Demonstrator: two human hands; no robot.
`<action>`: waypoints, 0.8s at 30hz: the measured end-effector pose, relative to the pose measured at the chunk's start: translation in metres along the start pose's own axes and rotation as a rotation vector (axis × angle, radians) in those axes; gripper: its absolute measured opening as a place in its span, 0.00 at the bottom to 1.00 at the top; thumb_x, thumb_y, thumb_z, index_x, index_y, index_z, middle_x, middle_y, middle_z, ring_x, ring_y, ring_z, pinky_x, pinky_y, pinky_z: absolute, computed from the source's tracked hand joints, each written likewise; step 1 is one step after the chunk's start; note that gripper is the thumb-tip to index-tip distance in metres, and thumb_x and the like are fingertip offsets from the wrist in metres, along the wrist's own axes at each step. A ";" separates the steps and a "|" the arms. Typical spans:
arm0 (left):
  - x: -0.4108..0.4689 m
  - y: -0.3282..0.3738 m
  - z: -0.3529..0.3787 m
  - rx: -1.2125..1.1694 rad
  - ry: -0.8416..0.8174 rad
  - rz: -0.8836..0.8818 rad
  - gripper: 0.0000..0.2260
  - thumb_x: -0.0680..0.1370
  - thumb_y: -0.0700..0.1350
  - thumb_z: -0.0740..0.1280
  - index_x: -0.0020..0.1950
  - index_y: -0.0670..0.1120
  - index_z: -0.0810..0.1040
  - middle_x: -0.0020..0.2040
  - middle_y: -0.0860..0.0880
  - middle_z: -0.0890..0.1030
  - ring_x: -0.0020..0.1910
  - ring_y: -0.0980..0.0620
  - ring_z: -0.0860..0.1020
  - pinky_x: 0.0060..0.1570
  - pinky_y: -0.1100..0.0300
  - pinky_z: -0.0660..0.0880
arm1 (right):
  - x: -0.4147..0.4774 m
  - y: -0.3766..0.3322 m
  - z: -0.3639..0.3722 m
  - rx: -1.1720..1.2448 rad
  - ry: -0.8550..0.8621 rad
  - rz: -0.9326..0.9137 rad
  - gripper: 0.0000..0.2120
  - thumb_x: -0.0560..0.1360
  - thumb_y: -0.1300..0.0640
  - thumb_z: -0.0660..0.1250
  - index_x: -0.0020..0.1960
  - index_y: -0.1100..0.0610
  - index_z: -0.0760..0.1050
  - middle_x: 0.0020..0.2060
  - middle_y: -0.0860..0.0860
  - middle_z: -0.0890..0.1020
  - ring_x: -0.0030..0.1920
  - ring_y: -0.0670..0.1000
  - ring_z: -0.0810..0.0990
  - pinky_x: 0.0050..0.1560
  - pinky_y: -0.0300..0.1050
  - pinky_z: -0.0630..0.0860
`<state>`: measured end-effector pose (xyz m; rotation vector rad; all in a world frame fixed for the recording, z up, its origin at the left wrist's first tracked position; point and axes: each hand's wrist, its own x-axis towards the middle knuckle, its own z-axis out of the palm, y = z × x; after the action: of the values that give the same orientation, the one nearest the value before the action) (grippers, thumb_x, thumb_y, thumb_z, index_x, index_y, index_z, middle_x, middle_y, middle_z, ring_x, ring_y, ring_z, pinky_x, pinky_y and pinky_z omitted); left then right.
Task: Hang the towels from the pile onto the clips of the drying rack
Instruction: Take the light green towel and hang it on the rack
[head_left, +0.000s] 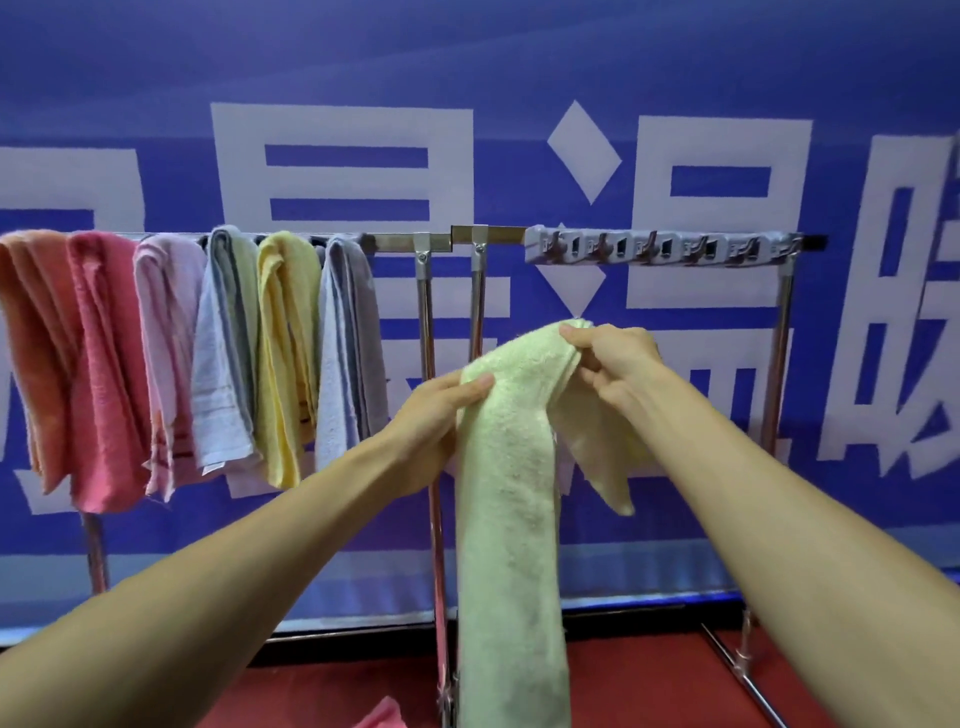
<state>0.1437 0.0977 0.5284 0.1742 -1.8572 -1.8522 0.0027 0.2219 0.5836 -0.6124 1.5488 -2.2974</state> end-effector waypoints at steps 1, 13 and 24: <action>0.005 0.006 0.004 -0.019 0.017 0.026 0.11 0.79 0.45 0.64 0.61 0.47 0.78 0.53 0.45 0.84 0.49 0.48 0.83 0.46 0.54 0.80 | 0.001 -0.001 -0.008 -0.052 -0.033 0.012 0.10 0.71 0.66 0.73 0.51 0.66 0.78 0.43 0.57 0.83 0.43 0.52 0.83 0.46 0.46 0.82; 0.071 0.081 0.028 0.397 -0.178 0.125 0.12 0.76 0.47 0.68 0.49 0.38 0.82 0.41 0.43 0.83 0.38 0.48 0.81 0.39 0.56 0.78 | 0.043 -0.003 -0.005 -0.153 -0.639 0.029 0.25 0.81 0.42 0.51 0.63 0.58 0.76 0.60 0.61 0.79 0.63 0.59 0.77 0.68 0.58 0.70; 0.112 0.100 -0.005 0.379 -0.279 0.073 0.15 0.68 0.52 0.71 0.46 0.42 0.83 0.39 0.47 0.82 0.35 0.51 0.81 0.35 0.59 0.78 | 0.080 -0.020 -0.016 0.023 -0.741 -0.033 0.20 0.73 0.52 0.66 0.60 0.63 0.77 0.53 0.60 0.82 0.51 0.58 0.82 0.53 0.53 0.79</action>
<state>0.0744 0.0512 0.6533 -0.0258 -2.3637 -1.5211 -0.0747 0.2043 0.6112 -1.2989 1.1416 -1.7744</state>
